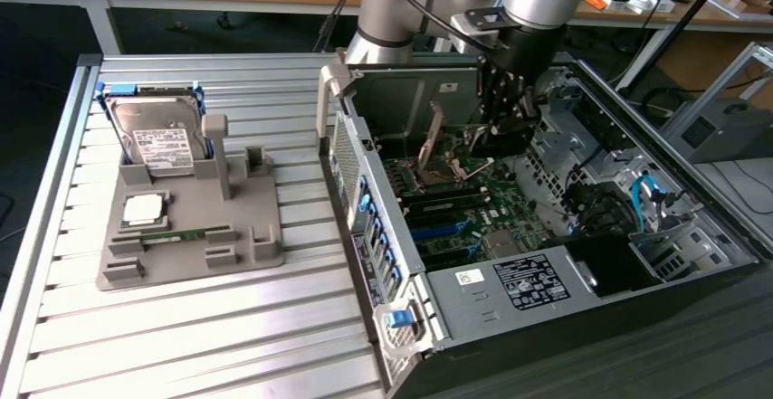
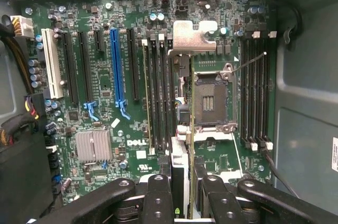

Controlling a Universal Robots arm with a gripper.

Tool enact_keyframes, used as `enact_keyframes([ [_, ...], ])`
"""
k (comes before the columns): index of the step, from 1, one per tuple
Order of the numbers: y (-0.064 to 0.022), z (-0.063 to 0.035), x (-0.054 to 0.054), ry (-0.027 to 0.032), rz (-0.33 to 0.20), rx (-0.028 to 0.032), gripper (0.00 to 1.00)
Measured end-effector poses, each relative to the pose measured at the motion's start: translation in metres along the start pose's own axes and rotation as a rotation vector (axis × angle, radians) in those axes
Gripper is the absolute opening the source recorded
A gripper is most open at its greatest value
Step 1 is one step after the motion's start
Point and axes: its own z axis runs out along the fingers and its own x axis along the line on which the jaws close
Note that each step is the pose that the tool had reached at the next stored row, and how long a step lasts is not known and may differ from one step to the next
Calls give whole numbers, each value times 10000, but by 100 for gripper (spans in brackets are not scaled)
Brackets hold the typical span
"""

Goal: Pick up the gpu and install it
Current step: 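Insert the gpu into the slot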

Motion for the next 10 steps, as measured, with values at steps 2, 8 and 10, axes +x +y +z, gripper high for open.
enact_keyframes([
  [2, 4, 0, 1, 0, 0, 0, 27],
  [8, 18, 1, 4, 0, 0, 0, 27],
  [10, 23, 1, 5, 0, 0, 0, 27],
])
